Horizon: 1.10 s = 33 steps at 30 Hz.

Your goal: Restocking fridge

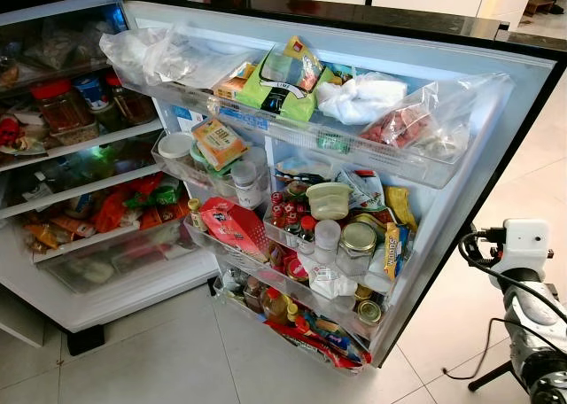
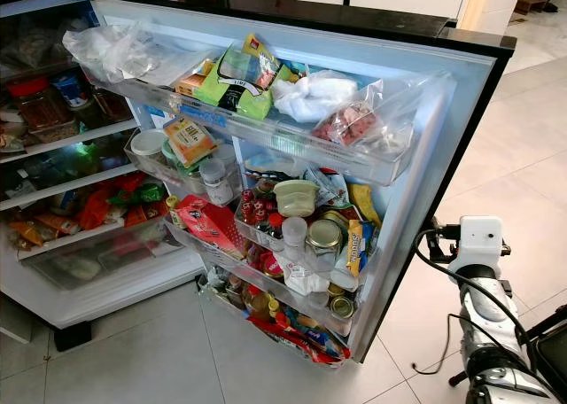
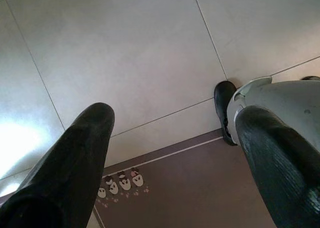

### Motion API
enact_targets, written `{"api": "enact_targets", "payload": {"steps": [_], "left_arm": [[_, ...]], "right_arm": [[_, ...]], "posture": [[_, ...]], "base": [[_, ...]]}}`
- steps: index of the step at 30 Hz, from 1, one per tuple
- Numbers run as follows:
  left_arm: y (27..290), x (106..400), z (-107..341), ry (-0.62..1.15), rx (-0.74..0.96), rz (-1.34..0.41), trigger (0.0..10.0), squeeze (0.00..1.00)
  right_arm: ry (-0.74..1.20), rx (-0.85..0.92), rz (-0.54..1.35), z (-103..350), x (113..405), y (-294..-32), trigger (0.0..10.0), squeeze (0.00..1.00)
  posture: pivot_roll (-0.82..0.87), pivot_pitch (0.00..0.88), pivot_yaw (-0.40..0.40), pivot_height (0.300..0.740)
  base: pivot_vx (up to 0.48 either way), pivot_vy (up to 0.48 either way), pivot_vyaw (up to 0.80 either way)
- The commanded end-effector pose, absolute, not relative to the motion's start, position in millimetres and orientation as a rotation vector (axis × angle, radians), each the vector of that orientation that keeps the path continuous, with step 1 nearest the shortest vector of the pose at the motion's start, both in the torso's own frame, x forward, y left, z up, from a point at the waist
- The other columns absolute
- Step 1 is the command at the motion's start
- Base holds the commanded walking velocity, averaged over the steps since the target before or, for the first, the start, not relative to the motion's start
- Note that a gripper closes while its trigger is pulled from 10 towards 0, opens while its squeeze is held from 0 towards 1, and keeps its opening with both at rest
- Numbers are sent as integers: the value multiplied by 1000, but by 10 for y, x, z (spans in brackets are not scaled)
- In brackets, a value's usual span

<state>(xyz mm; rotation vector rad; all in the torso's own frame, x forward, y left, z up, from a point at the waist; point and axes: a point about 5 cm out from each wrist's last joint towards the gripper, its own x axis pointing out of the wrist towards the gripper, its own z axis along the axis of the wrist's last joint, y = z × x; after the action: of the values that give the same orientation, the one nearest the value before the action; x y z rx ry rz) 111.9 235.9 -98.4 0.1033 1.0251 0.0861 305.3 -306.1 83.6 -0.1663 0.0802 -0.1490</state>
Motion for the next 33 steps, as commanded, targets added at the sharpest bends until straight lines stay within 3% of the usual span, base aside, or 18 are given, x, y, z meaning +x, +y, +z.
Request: {"api": "enact_targets", "payload": {"steps": [1, 8, 17, 26, 33], "left_arm": [[2355, 1083, -998, 1043, 110, 81, 10000, 0], [2354, 1095, -996, 1045, 113, 80, 10000, 0], [2354, 1105, -997, 1055, 116, 72, 10000, 0], [2365, 1135, -987, 1051, 117, 74, 10000, 0], [2373, 1143, -983, 1048, 111, 83, 10000, 0]], "right_arm": [[55, -171, -107, 872, 3058, -3044, 10000, 0], [93, -171, -75, 775, 2910, -3141, 10000, 0], [220, -250, -285, 618, 2656, -3442, 10000, 0], [162, -289, -340, 757, 2756, -3455, 10000, 0], [101, -222, -189, 793, 2866, -3261, 10000, 0]], "posture": [[-87, 0, 57, 740], [-93, 0, 59, 740], [-101, 0, 63, 740], [-96, 0, 63, 740], [-95, 0, 63, 740]], "base": [[0, 0, 0], [0, 0, 0], [0, 0, 0], [0, 0, 0], [0, 0, 0]]}}
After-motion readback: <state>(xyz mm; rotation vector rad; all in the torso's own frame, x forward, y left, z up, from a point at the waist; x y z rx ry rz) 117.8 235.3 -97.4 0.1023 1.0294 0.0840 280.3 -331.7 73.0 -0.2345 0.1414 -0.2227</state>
